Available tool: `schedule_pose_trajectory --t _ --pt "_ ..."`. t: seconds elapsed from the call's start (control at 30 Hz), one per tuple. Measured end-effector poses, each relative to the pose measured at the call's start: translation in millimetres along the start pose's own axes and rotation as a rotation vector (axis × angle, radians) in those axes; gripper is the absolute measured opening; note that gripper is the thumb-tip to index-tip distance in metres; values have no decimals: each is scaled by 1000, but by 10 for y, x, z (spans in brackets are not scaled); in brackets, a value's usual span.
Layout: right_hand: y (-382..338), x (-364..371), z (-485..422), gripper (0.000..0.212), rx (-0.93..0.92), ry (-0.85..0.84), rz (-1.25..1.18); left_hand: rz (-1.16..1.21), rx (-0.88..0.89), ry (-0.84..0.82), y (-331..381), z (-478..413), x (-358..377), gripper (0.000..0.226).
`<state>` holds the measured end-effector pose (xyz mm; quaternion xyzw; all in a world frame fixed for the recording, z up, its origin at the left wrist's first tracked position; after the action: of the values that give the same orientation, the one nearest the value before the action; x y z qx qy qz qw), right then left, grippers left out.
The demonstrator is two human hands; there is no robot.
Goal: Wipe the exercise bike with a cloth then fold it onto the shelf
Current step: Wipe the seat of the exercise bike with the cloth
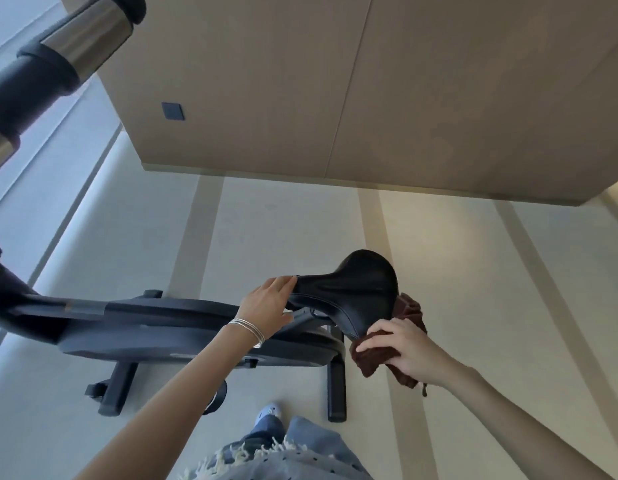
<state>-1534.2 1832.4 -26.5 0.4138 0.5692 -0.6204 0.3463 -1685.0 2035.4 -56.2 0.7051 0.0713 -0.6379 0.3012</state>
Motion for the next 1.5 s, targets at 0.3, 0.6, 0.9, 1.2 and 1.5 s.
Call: schedule_pose_trajectory --t 0.3,0.6,0.9,1.2,1.5 --pt "178 -270 -453 39 485 610 -140 -10 27 16 232 -235 122 66" --pt "69 -134 -440 36 530 444 -52 12 -70 17 196 -299 193 56" --pt "418 -355 -1171 37 674 427 -67 54 -107 34 174 -312 192 55" --pt "56 -98 -629 48 416 558 271 175 -151 38 158 -292 163 55" --pt "395 -158 195 37 784 709 -49 -77 -61 -125 351 -285 55 58"
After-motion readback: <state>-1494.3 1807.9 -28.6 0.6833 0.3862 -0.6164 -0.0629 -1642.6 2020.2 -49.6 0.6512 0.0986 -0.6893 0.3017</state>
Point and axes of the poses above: each hand's wrist, its own z-axis away from the middle knuckle, its own x-axis out of the palm, y = z × x, the point moved 5 cm from there along -z, towards the middle knuckle, and after that the axes turned 10 degrees about y, right-handed, at the moved point
